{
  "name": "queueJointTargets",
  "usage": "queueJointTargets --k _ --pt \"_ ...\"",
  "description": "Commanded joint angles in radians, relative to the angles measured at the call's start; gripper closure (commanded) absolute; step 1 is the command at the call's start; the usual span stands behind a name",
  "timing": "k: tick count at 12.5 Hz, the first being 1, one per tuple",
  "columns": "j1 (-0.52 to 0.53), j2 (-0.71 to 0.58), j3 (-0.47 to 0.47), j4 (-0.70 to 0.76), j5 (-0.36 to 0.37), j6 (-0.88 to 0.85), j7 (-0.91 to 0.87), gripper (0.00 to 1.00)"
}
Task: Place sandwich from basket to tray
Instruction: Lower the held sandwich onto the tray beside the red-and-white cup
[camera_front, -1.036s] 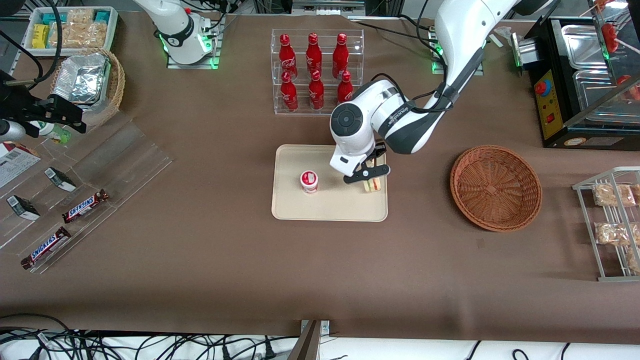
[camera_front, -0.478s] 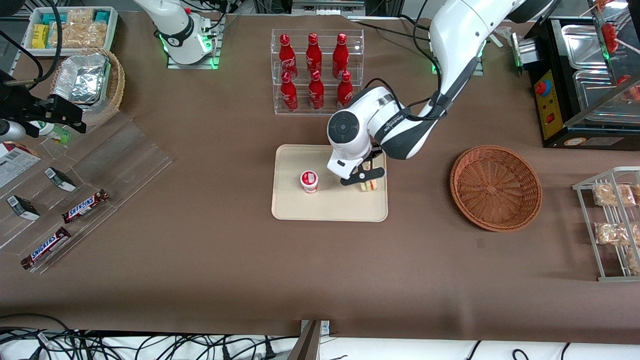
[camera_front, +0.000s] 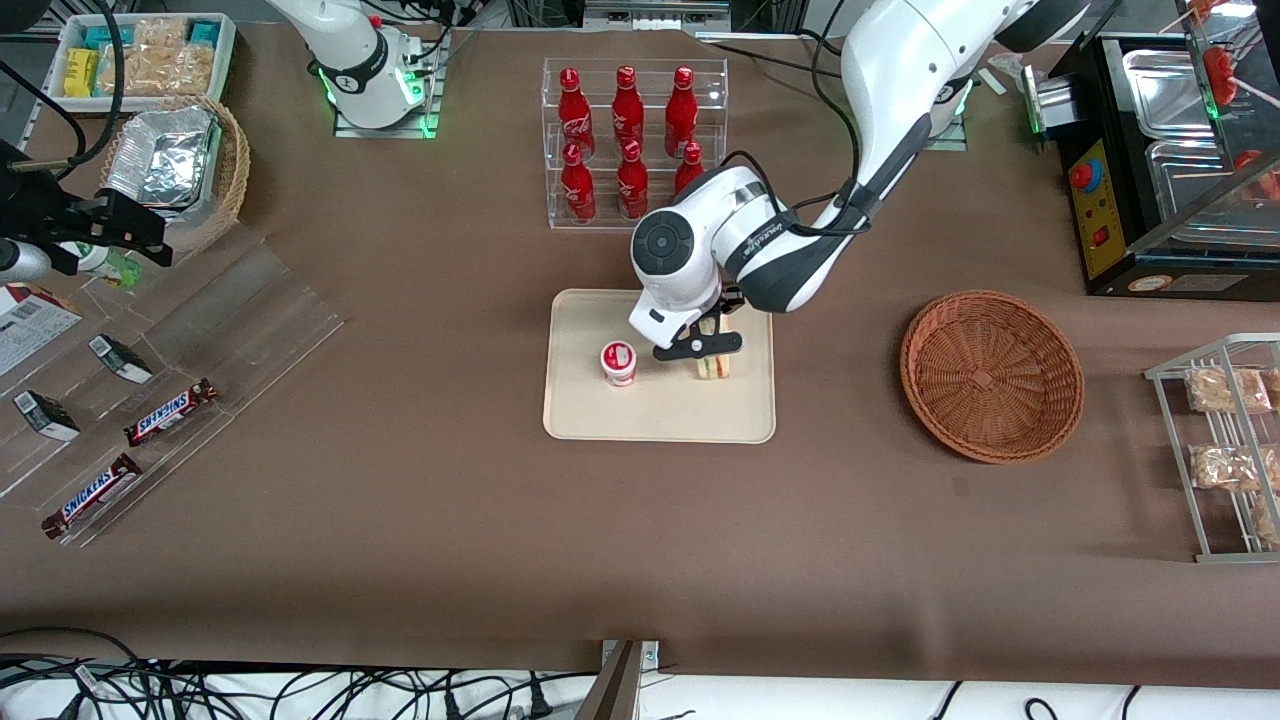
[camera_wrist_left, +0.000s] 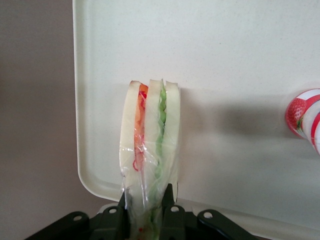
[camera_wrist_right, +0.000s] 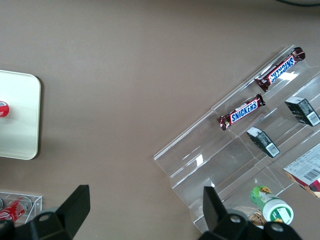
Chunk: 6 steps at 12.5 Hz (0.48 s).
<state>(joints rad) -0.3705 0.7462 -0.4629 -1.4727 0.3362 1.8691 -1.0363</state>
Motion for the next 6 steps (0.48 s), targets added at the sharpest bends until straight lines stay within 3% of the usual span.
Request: queueJointTargets --k 1,6 --pt "-0.01 0.035 0.006 0.046 -0.009 -0.002 0.025 0.74" --pt "-0.01 0.045 0.012 0.052 -0.008 0.027 0.025 0.74"
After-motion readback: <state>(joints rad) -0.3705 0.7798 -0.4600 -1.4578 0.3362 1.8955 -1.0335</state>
